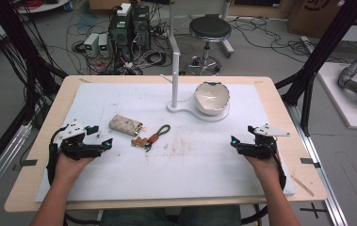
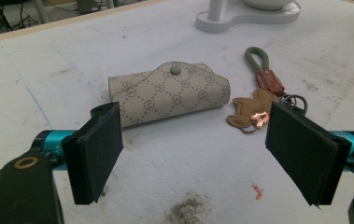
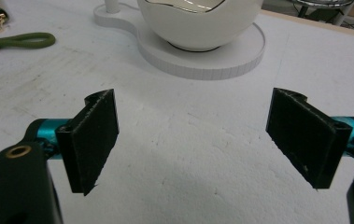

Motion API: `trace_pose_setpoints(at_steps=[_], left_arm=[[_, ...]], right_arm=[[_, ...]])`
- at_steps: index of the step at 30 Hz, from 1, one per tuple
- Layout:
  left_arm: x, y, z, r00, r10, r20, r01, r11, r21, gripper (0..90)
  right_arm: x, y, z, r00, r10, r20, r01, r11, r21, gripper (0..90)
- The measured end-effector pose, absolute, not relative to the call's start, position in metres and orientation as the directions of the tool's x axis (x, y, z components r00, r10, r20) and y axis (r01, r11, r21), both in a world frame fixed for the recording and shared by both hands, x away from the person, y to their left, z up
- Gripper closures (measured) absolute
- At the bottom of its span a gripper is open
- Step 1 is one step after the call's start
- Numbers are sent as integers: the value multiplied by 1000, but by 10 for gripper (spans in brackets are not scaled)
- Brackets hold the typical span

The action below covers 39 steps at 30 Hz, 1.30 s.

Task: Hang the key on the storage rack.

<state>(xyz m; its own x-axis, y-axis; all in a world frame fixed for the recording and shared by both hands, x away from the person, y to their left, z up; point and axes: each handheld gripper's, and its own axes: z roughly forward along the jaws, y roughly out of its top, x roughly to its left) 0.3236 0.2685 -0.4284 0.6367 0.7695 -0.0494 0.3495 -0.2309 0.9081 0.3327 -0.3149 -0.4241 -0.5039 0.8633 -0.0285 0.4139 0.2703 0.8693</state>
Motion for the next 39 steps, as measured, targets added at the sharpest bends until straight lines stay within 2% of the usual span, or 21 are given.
trace_pose_setpoints(at_steps=[21,39], left_arm=[[328,252,-424,661,749,-45,337,-242,910,188],[345,215,-421,708,706,-26,300,-267,916,188]], right_arm=[[327,-319,-426,-490,871,-41,428,281,859,172],[306,-328,-429,-490,870,-58,437,303,847,172]])
